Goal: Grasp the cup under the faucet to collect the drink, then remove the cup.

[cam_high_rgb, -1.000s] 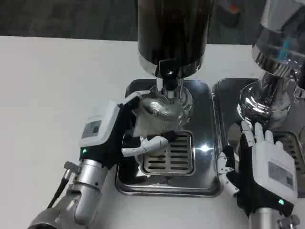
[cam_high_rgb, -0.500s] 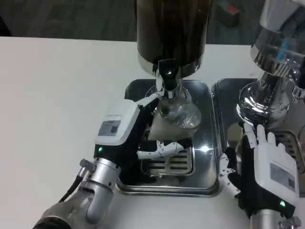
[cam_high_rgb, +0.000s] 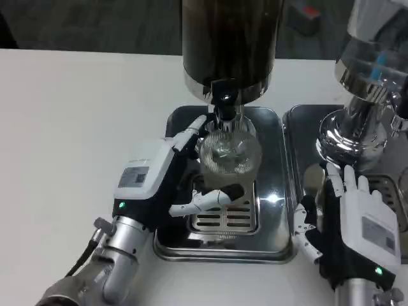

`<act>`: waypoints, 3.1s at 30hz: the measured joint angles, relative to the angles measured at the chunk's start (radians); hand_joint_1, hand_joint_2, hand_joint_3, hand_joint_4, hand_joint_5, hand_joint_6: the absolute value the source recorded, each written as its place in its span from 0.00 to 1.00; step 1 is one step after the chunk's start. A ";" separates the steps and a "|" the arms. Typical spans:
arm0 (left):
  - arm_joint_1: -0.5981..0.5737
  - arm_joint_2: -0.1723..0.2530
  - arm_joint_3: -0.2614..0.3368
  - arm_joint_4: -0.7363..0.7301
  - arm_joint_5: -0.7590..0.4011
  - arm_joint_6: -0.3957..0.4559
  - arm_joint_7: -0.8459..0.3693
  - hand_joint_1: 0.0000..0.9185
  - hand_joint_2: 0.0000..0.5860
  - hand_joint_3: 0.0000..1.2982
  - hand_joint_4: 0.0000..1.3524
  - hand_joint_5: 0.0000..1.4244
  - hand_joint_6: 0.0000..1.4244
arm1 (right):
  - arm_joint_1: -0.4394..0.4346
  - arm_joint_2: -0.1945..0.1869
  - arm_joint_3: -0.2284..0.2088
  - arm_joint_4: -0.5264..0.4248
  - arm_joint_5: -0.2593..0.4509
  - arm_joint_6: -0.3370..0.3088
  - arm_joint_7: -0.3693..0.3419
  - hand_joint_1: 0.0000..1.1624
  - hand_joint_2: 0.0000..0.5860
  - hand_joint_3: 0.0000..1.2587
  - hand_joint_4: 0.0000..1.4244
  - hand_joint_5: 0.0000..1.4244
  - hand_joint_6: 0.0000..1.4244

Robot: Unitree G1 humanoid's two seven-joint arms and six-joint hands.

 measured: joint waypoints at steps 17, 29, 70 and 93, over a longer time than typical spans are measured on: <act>0.242 0.258 0.237 -0.375 -0.226 -0.212 -0.241 0.00 0.16 0.00 0.00 0.00 0.00 | 0.012 -0.115 0.024 0.008 -0.103 -0.017 -0.010 0.28 0.97 0.00 0.00 0.00 0.00; 0.290 0.293 0.331 -0.602 -0.722 -0.317 -0.758 0.00 0.17 0.00 0.00 0.00 0.00 | -0.012 -0.116 0.015 0.052 -0.096 -0.031 -0.012 0.28 0.96 0.00 0.00 0.00 0.00; 0.111 0.026 0.485 -0.576 -1.061 -0.004 -1.631 0.00 0.18 0.04 0.00 0.12 0.11 | -0.022 -0.014 -0.007 0.061 -0.060 -0.019 -0.009 0.29 0.97 0.00 0.00 0.00 0.00; 0.131 0.128 0.477 -0.689 -0.656 -0.254 -1.394 0.00 0.19 0.09 0.00 0.16 0.14 | -0.025 -0.008 -0.017 0.063 -0.033 -0.020 -0.009 0.29 0.97 0.00 0.00 0.00 0.00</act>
